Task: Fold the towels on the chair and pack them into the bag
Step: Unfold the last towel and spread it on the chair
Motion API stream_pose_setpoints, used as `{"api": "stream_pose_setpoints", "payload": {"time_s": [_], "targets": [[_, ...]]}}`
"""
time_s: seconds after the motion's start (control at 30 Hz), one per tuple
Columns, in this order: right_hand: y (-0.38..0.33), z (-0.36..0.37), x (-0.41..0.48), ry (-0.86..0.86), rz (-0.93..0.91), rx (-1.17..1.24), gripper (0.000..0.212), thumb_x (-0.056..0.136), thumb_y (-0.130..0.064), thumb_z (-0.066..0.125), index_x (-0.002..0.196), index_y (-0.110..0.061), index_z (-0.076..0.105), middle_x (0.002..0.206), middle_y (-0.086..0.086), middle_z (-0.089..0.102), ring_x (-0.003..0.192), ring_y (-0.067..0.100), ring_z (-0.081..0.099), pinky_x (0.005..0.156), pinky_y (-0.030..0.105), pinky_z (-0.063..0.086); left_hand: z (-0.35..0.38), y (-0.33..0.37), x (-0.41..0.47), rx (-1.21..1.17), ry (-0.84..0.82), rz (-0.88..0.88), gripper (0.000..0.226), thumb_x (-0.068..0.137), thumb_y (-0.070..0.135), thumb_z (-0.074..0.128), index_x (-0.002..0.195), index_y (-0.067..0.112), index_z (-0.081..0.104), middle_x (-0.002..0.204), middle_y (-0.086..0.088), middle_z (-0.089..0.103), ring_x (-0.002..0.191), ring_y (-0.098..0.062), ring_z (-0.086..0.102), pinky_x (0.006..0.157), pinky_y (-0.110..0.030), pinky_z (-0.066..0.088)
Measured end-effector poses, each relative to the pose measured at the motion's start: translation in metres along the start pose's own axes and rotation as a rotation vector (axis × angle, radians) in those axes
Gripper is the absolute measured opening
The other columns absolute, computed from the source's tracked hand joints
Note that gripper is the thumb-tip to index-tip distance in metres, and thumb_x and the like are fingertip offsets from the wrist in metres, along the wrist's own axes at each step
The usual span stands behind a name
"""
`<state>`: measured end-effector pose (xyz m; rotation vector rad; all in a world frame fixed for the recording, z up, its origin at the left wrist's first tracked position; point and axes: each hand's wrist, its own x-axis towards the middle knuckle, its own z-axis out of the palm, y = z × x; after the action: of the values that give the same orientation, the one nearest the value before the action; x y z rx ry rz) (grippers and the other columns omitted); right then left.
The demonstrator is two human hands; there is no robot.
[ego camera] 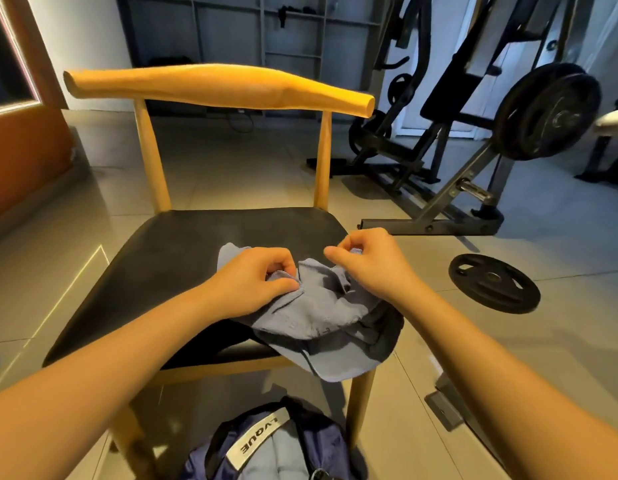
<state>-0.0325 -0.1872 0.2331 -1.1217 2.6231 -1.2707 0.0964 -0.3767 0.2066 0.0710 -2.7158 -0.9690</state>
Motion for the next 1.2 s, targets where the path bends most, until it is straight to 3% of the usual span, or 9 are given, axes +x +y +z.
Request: {"api": "stream_pose_setpoints", "payload": {"time_s": [0.13, 0.27, 0.43, 0.63, 0.73, 0.83, 0.97, 1.07, 1.2], "targets": [[-0.014, 0.025, 0.027, -0.154, -0.021, -0.281, 0.035, 0.080, -0.048, 0.078, 0.066, -0.016, 0.074, 0.058, -0.002, 0.060, 0.059, 0.013, 0.056, 0.053, 0.029, 0.041, -0.004, -0.005, -0.006, -0.123, -0.033, -0.084, 0.006, 0.095, 0.021, 0.071, 0.091, 0.024, 0.073, 0.080, -0.006, 0.074, 0.077, -0.026, 0.067, 0.073, -0.037, 0.052], [-0.009, 0.037, 0.041, -0.318, -0.045, -0.328, 0.032, 0.085, -0.035, 0.076, 0.067, -0.008, 0.071, 0.059, 0.006, 0.063, 0.059, 0.019, 0.055, 0.055, 0.033, 0.043, -0.012, -0.009, -0.010, -0.253, 0.003, -0.163, 0.008, 0.092, 0.012, 0.074, 0.090, 0.018, 0.079, 0.079, -0.007, 0.077, 0.077, -0.014, 0.072, 0.073, -0.018, 0.053], [-0.013, 0.015, 0.039, -0.378, -0.011, 0.169, 0.016, 0.096, -0.016, 0.067, 0.091, -0.001, 0.069, 0.085, 0.008, 0.068, 0.083, 0.013, 0.062, 0.080, 0.030, 0.050, -0.023, -0.007, -0.013, -0.433, 0.078, -0.168, 0.006, 0.088, 0.009, 0.077, 0.094, 0.009, 0.080, 0.096, 0.002, 0.079, 0.088, -0.008, 0.074, 0.080, -0.020, 0.057], [-0.017, -0.012, 0.021, -0.578, 0.095, 0.674, 0.008, 0.099, -0.002, 0.056, 0.097, -0.003, 0.064, 0.063, 0.000, 0.051, 0.053, 0.010, 0.042, 0.051, 0.019, 0.038, -0.038, 0.000, -0.006, -0.579, 0.122, -0.100, 0.012, 0.093, 0.011, 0.070, 0.092, 0.015, 0.082, 0.125, 0.013, 0.071, 0.115, -0.001, 0.065, 0.098, -0.026, 0.051], [-0.017, -0.006, 0.020, -0.514, 0.126, 0.422, 0.010, 0.098, -0.006, 0.059, 0.095, -0.003, 0.068, 0.066, 0.003, 0.059, 0.060, 0.012, 0.051, 0.059, 0.022, 0.046, -0.032, 0.003, -0.002, -0.503, 0.110, -0.112, 0.010, 0.093, 0.013, 0.072, 0.092, 0.016, 0.082, 0.121, 0.012, 0.072, 0.109, 0.002, 0.067, 0.092, -0.023, 0.051], [-0.013, 0.011, 0.025, -0.319, 0.072, 0.066, 0.014, 0.095, -0.017, 0.067, 0.089, -0.008, 0.075, 0.082, 0.009, 0.072, 0.075, 0.013, 0.061, 0.070, 0.026, 0.051, -0.032, -0.010, 0.002, -0.384, 0.117, -0.223, 0.008, 0.087, 0.008, 0.076, 0.087, 0.014, 0.082, 0.100, 0.006, 0.079, 0.099, -0.007, 0.072, 0.097, -0.036, 0.055], [-0.021, 0.030, 0.033, -0.223, -0.049, -0.114, 0.032, 0.087, -0.041, 0.076, 0.070, -0.013, 0.075, 0.056, -0.001, 0.057, 0.055, 0.008, 0.049, 0.055, 0.027, 0.042, -0.044, -0.025, -0.009, -0.291, -0.183, -0.239, 0.009, 0.086, 0.013, 0.080, 0.093, 0.015, 0.084, 0.098, -0.003, 0.080, 0.102, -0.023, 0.073, 0.106, -0.046, 0.051], [-0.029, 0.047, 0.040, -0.247, -0.007, -0.285, 0.044, 0.078, -0.057, 0.077, 0.064, -0.015, 0.072, 0.055, -0.003, 0.059, 0.057, 0.016, 0.057, 0.053, 0.035, 0.045, -0.046, -0.026, -0.016, -0.285, -0.215, -0.229, 0.010, 0.087, 0.017, 0.080, 0.096, 0.019, 0.084, 0.098, -0.006, 0.079, 0.102, -0.025, 0.073, 0.105, -0.046, 0.052], [-0.030, 0.072, 0.047, -0.269, 0.038, -0.488, 0.035, 0.079, -0.045, 0.074, 0.070, -0.013, 0.064, 0.061, 0.001, 0.059, 0.062, 0.023, 0.059, 0.051, 0.029, 0.038, -0.049, -0.026, -0.020, -0.296, -0.207, -0.237, 0.007, 0.089, 0.020, 0.078, 0.095, 0.019, 0.083, 0.094, -0.012, 0.079, 0.097, -0.028, 0.073, 0.102, -0.041, 0.054]]}}
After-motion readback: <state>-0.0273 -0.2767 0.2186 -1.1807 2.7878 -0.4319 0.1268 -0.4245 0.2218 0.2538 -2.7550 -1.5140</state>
